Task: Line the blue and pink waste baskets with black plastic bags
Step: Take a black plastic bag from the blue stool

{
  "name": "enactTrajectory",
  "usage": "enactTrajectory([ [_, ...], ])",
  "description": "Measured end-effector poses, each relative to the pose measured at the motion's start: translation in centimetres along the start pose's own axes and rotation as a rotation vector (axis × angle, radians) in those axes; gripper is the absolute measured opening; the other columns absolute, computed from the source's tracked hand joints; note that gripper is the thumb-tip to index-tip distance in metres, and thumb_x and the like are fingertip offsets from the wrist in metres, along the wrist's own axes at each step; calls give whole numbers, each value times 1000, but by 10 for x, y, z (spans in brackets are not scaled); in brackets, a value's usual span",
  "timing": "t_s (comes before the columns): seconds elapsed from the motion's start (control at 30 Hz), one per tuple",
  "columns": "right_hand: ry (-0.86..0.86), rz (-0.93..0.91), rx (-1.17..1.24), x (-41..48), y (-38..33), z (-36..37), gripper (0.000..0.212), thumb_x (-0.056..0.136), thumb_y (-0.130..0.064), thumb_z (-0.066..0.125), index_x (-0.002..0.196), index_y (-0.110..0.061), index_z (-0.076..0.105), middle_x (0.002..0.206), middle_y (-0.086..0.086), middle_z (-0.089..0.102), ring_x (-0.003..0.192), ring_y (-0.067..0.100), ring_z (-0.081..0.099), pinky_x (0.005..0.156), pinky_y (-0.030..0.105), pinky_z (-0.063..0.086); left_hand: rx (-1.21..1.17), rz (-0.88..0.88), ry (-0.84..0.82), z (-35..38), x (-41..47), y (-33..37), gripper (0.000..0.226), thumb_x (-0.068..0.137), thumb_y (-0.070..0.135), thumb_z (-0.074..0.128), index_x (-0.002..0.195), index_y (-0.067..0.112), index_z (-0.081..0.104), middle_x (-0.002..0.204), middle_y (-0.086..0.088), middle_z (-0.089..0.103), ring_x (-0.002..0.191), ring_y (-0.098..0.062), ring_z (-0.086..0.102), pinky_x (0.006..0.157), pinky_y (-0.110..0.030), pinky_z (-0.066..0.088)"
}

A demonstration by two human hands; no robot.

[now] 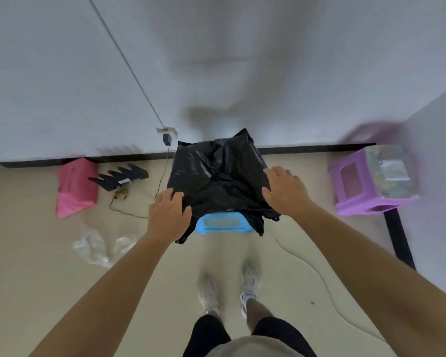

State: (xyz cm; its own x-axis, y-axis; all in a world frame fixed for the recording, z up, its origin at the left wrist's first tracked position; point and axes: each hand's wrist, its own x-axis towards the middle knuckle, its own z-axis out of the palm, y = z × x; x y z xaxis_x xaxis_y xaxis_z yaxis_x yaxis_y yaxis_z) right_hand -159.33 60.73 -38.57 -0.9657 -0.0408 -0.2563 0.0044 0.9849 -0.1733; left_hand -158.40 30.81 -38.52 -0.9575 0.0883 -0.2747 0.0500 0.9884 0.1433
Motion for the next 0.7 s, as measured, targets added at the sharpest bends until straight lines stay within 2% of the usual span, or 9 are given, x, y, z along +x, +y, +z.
enactTrajectory([
  [0.1,-89,-26,-1,32,-4,72,51,94,-32,48,141,-13,40,136,11,49,116,31,50,91,42,43,-3,-22,-77,67,26,-7,49,92,32,54,135,11,49,149,-20,36,140,-36,26,106,-51,35],
  [0.17,-122,-16,-5,44,-7,120,57,93,-33,50,145,-12,36,146,15,41,129,33,42,101,44,37,3,-24,-101,113,39,-12,53,90,32,57,138,10,46,154,-23,28,145,-39,17,110,-52,28],
  [0.23,-135,19,-14,50,-9,167,68,92,-33,55,150,-11,29,156,19,27,141,35,28,111,48,27,35,-15,-130,159,53,-17,64,88,35,61,143,10,39,157,-24,20,146,-40,12,111,-54,25],
  [0.33,-116,94,-32,57,-8,225,75,90,-32,61,153,-11,24,159,23,15,145,40,17,115,52,19,54,-11,-138,215,78,-29,83,82,44,67,148,13,29,158,-26,12,146,-43,8,113,-57,20],
  [0.4,-93,118,-56,65,-5,252,61,94,-28,58,148,-12,35,158,22,22,145,40,19,113,52,21,77,-13,-126,241,94,-39,72,83,43,65,143,15,37,156,-26,16,146,-43,10,113,-57,17],
  [0.5,27,135,-37,77,-2,256,31,98,-19,47,127,-16,58,142,13,49,135,35,37,103,46,32,42,-46,-22,247,108,-49,27,91,24,52,113,14,62,140,-18,44,139,-39,28,107,-50,27],
  [0.57,113,148,-16,83,-7,237,31,99,-18,41,123,-18,60,127,9,59,122,32,48,93,42,36,-39,-66,35,231,112,-48,24,90,19,48,106,14,65,126,-13,53,129,-35,39,99,-44,31],
  [0.7,270,202,26,93,-23,171,26,100,-16,40,120,-19,57,102,7,66,93,32,60,78,41,40,-142,-58,200,168,121,-39,25,90,16,46,110,15,61,111,-10,60,107,-32,50,90,-40,34],
])
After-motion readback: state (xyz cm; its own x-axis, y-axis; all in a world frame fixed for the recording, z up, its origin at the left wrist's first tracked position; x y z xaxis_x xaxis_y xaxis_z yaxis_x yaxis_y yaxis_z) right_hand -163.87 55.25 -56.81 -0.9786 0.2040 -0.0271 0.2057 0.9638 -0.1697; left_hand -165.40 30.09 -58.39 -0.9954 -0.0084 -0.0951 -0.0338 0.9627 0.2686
